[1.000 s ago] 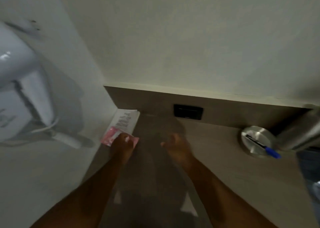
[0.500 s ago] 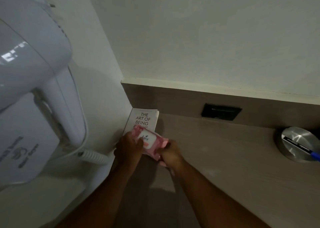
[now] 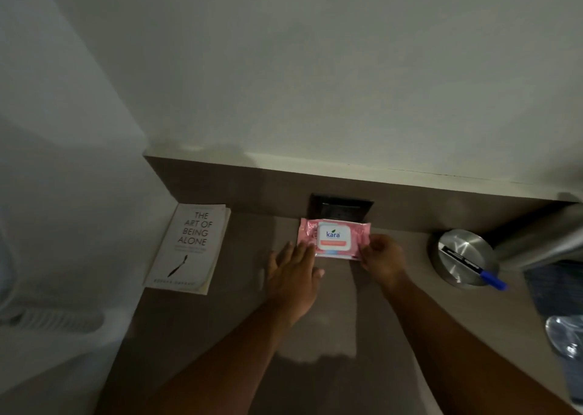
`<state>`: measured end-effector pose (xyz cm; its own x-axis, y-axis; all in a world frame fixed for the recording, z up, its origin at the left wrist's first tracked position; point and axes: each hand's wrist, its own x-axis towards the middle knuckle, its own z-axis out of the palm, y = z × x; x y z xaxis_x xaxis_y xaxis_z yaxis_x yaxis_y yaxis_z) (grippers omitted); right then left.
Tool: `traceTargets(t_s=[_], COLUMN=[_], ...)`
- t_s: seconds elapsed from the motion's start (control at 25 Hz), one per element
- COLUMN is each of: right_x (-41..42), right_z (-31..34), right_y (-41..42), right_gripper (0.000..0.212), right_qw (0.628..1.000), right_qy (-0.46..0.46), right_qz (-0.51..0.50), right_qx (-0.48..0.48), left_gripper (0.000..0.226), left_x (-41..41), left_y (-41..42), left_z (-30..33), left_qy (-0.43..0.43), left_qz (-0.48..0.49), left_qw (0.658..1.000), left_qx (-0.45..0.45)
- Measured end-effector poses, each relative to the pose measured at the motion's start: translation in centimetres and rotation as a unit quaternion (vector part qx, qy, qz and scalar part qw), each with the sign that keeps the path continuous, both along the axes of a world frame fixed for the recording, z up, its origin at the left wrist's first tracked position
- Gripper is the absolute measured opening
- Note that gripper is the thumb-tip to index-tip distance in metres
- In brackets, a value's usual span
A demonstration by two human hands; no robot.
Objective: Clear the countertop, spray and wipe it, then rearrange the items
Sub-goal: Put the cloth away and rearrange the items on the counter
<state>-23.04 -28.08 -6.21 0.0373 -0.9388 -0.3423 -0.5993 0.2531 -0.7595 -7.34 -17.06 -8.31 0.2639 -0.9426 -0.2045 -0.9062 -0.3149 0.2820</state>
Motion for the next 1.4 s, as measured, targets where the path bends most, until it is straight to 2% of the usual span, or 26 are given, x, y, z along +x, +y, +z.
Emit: traceTargets(t_s=[0.04,0.12,0.2,0.32,0.4,0.44,0.56,0.68,0.8,0.92,1.0,1.12,1.24,1.32,1.4], right_x=[-0.8,-2.7,-5.2,-9.9,-13.7,-15.5,-19.4,-20.8,-20.8,-21.2,-21.5,-21.4,-17.0,-11.6,-4.9], right_z=[0.5,1.4,2.6,4.7,5.9,6.3,7.1,6.2,4.6,3.5,4.0,6.0,8.2,9.4,9.8], right_y=[-0.5,-1.4,-2.2,-2.9,-3.5,-3.8,-4.8,-5.4,-5.7,-5.9,-6.0,-5.9,-5.4,-4.8,-3.6], right_gripper=[0.009,0.014,0.016,0.026,0.023,0.024,0.035,0.038,0.036,0.037,0.034,0.032,0.047,0.051,0.049], right_qw=[1.0,0.998,0.995,0.991,0.983,0.972,0.93,0.859,0.841,0.84,0.857,0.898,0.961,0.96,0.943], right_qy=[0.0,-0.03,-0.009,0.032,0.093,0.141,0.296,0.432,0.447,0.445,0.404,0.266,0.014,-0.117,-0.148], right_qz=[0.027,0.056,0.075,0.094,0.094,0.111,0.17,0.213,0.231,0.233,0.208,0.171,0.178,0.204,0.266], right_qx=[0.0,-0.013,-0.058,-0.09,-0.131,-0.15,-0.137,-0.177,-0.198,-0.205,-0.243,-0.305,-0.213,-0.153,-0.135], left_gripper=[0.063,0.062,0.061,0.063,0.053,0.046,0.037,0.042,0.042,0.034,0.033,0.026,0.023,0.027,0.028], left_x=[-0.6,-1.6,-2.5,-4.5,-7.3,-9.2,-15.7,-21.1,-23.3,-23.9,-23.7,-21.4,-15.9,-10.5,-4.4], left_y=[-0.7,-1.2,-1.1,-1.2,-3.2,-4.8,-10.2,-14.5,-16.6,-17.1,-16.9,-15.3,-11.9,-8.6,-4.6], left_z=[-0.1,-0.1,0.0,0.9,2.0,2.8,4.9,5.0,4.3,3.8,4.4,6.3,8.0,8.8,9.6], left_qy=[0.002,-0.009,-0.022,-0.021,-0.018,-0.017,-0.008,-0.063,-0.127,-0.16,-0.151,-0.123,-0.019,0.059,0.126], left_qz=[0.0,0.019,0.048,0.07,0.006,-0.041,-0.168,-0.23,-0.246,-0.258,-0.249,-0.222,-0.122,-0.045,0.016], left_qw=[1.0,1.0,0.999,0.992,0.982,0.979,0.97,0.966,0.96,0.952,0.953,0.953,0.976,0.984,0.979], left_qx=[0.009,0.014,-0.002,-0.101,-0.186,-0.2,-0.176,-0.098,-0.03,-0.041,-0.08,-0.164,-0.177,-0.163,-0.158])
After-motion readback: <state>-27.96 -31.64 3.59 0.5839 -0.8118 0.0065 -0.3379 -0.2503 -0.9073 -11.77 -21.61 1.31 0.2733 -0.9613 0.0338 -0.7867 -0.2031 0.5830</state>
